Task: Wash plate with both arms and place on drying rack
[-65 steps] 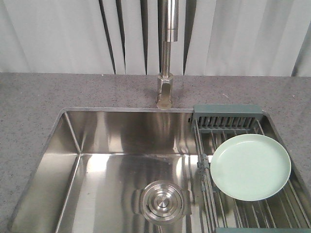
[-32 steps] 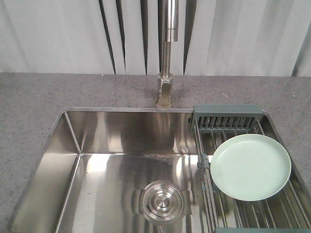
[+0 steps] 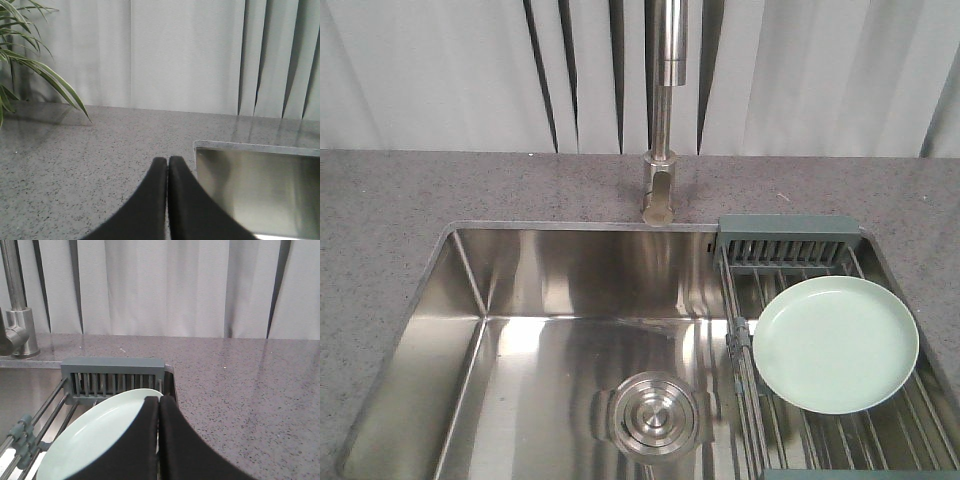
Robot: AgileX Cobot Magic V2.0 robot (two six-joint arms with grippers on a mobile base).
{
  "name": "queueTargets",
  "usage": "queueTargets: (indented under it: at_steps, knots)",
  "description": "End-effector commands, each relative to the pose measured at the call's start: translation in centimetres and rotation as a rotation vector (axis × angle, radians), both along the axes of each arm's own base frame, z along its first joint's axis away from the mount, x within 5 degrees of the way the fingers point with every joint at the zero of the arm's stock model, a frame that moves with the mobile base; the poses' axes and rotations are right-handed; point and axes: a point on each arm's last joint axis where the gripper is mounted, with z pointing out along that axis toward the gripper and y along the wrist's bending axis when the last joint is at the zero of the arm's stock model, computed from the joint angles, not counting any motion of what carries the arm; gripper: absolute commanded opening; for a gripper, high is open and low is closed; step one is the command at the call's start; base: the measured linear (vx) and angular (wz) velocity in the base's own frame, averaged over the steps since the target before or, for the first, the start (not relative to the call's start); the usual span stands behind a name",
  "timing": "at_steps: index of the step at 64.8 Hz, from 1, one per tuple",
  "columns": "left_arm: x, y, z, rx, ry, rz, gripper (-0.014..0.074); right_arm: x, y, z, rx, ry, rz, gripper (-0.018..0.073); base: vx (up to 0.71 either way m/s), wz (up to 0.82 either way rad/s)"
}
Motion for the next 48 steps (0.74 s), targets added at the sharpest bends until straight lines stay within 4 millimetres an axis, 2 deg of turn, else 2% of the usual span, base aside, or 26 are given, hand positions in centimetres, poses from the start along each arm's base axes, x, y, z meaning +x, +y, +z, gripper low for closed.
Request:
queueTargets:
  at_steps: [1,48]
  knots:
    - [-0.32,-0.02,1.62,-0.004,-0.114,-0.003,-0.0006,-0.04,-0.01,0.66,-0.014,-0.082,-0.003,-0.0007,0.0,0.0]
    - [-0.32,-0.02,1.62,-0.004,-0.114,-0.003,-0.0006,-0.04,-0.01,0.66,-0.013,-0.08,-0.004,-0.0007,0.0,0.0]
